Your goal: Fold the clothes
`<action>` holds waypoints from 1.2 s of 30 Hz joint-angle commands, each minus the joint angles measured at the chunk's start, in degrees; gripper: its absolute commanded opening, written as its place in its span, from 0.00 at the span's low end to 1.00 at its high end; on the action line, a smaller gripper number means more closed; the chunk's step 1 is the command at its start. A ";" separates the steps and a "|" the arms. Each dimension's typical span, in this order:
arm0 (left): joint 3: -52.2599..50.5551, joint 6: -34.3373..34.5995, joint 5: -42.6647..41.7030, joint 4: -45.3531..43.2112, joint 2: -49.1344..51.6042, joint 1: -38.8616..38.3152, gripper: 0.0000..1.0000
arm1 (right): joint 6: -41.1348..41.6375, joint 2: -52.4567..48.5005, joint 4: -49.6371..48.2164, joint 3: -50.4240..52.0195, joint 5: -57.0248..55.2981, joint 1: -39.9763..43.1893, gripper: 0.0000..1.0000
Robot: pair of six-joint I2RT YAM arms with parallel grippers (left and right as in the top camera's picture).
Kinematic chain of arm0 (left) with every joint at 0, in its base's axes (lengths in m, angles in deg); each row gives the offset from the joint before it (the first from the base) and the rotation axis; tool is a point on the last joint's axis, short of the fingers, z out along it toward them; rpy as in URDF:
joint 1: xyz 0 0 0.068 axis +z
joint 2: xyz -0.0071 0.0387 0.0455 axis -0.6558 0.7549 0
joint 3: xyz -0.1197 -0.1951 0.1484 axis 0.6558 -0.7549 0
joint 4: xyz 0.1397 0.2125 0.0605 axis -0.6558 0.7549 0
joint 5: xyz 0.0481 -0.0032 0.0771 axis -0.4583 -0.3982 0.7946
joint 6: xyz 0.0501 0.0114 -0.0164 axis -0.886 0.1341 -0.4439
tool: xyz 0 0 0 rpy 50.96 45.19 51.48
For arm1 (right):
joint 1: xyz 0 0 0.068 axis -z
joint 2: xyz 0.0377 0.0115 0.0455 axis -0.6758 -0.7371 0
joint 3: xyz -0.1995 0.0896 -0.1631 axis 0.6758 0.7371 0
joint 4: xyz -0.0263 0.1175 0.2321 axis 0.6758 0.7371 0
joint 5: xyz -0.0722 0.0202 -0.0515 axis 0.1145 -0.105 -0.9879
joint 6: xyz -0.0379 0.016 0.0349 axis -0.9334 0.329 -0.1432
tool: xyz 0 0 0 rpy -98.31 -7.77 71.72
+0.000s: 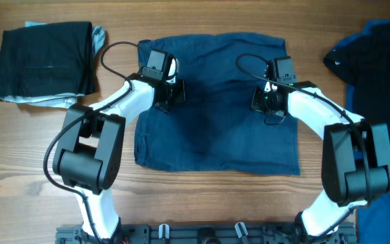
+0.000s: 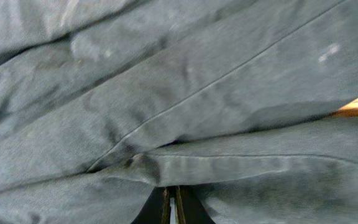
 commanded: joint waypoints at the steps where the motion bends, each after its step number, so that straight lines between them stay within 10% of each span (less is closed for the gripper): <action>1: -0.48 0.09 5.20 1.20 0.90 0.02 0.06 | 2.73 -3.72 4.87 0.72 -9.29 0.98 0.04; 10: 0.11 -0.55 9.33 0.09 -5.55 3.28 0.04 | -3.37 16.20 15.21 -5.99 -11.47 3.58 0.11; 14: 0.13 1.66 3.69 4.28 -15.32 2.36 0.06 | -11.96 20.00 14.03 -5.99 12.50 3.58 0.04; 28: -1.16 3.37 10.56 13.40 -1.14 1.42 0.04 | -16.85 -4.72 -5.14 -4.00 36.48 -6.95 0.04; 36: -1.16 4.70 10.49 13.42 0.15 2.78 0.04 | -12.98 -5.70 1.57 -3.21 17.51 -6.45 0.04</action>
